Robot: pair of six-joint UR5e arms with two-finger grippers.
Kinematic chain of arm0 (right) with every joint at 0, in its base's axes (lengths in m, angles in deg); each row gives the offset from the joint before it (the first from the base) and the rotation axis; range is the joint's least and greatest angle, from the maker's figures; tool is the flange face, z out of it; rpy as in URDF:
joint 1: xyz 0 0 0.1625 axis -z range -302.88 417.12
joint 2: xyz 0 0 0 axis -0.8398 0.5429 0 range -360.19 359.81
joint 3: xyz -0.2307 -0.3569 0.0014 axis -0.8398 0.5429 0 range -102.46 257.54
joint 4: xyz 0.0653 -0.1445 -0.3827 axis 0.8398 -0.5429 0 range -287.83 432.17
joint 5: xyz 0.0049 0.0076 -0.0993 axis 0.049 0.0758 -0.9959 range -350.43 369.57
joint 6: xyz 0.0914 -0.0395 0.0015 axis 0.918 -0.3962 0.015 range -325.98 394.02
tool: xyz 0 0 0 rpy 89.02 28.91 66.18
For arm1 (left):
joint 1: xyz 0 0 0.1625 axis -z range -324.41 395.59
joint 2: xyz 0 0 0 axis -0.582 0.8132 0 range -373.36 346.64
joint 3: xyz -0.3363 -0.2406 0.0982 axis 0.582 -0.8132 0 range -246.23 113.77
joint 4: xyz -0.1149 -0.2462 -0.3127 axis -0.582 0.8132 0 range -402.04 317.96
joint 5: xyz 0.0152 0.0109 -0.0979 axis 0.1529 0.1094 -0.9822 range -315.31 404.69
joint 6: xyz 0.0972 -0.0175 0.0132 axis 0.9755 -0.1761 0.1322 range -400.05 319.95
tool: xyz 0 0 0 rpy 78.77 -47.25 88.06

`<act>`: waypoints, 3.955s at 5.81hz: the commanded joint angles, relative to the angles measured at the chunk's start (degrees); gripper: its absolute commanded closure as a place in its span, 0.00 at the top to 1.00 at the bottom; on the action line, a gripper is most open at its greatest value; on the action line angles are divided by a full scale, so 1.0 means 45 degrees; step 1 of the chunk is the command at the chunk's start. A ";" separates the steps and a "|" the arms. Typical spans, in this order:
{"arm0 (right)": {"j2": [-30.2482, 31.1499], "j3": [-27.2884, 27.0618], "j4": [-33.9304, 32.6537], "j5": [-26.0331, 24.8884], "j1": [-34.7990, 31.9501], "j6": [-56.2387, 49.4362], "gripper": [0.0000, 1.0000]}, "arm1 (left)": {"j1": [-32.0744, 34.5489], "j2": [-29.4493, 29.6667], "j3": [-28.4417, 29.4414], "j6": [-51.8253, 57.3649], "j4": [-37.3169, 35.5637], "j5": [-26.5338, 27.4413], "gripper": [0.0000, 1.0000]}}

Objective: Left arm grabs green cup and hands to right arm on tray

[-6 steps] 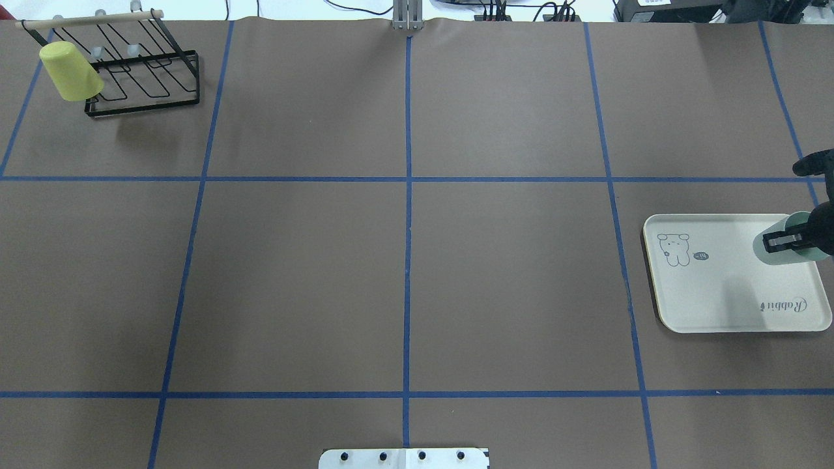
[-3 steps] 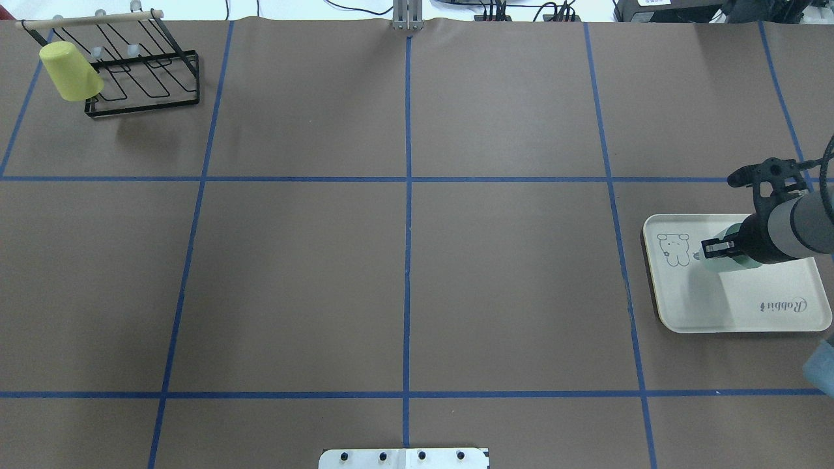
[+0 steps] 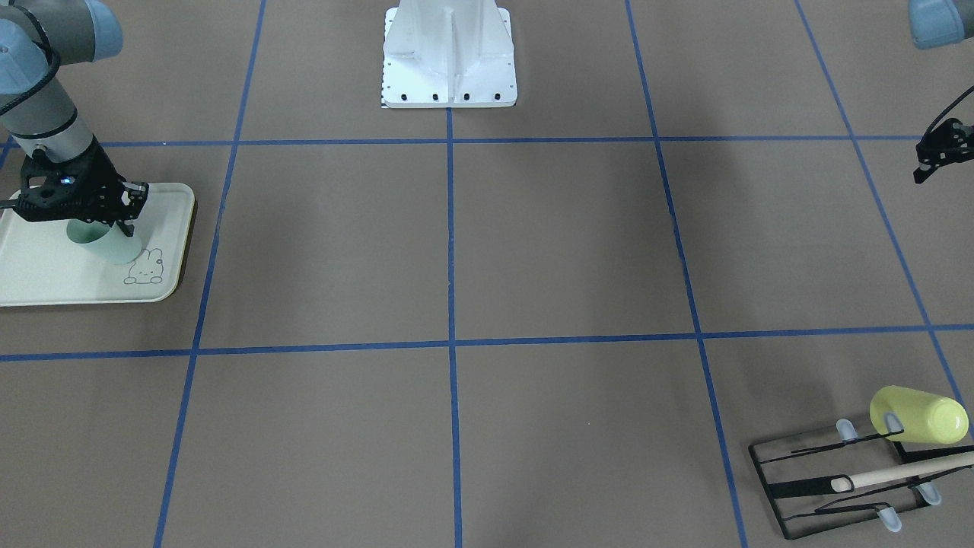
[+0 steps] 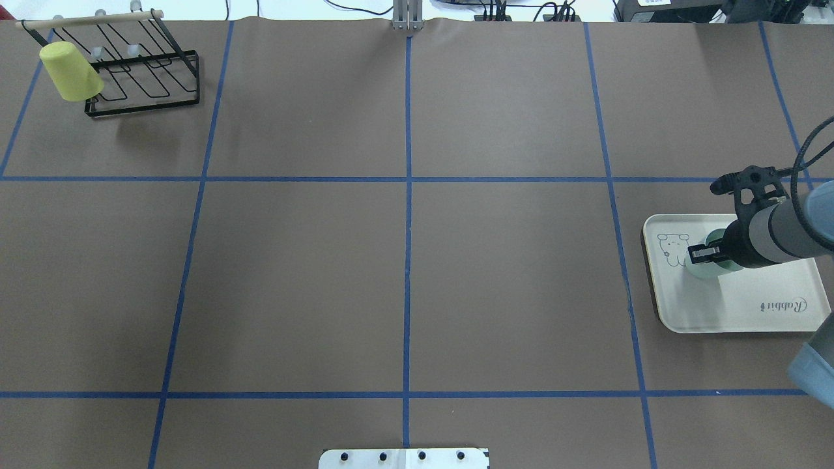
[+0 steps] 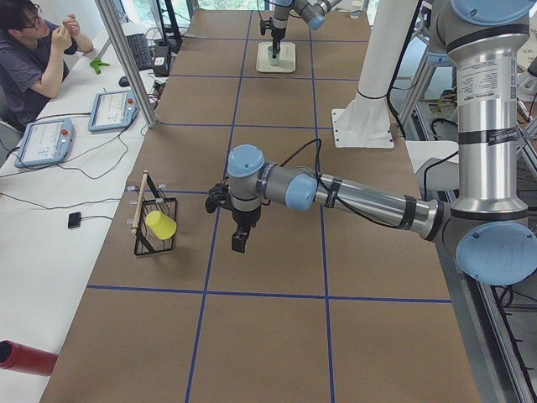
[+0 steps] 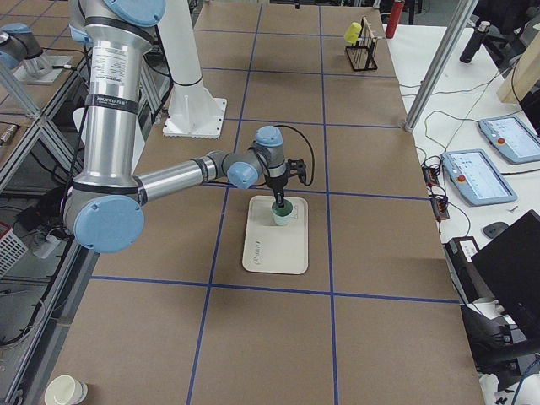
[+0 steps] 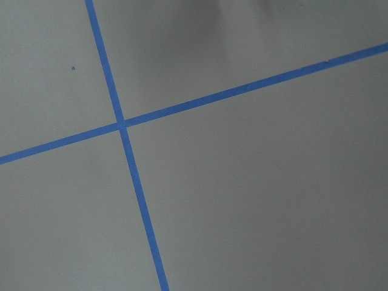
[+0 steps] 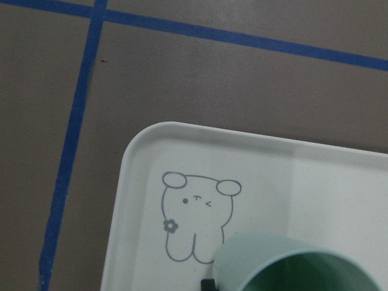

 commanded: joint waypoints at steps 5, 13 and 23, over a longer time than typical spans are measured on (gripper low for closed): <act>-0.1080 -0.1843 -0.6817 0.3444 -0.5537 -0.7841 1.00 | 0.0000 -0.0134 0.0168 0.0045 0.0084 0.0020 1.00; 0.1028 0.1538 -0.6868 0.4744 -1.0689 -1.3963 1.00 | 0.3786 -0.0037 0.3235 0.4148 0.0420 -0.1417 1.00; 0.1087 0.1577 -0.5324 0.4626 -0.9927 -1.2320 1.00 | 0.2969 -0.0191 0.1967 0.2213 0.0045 -0.1191 1.00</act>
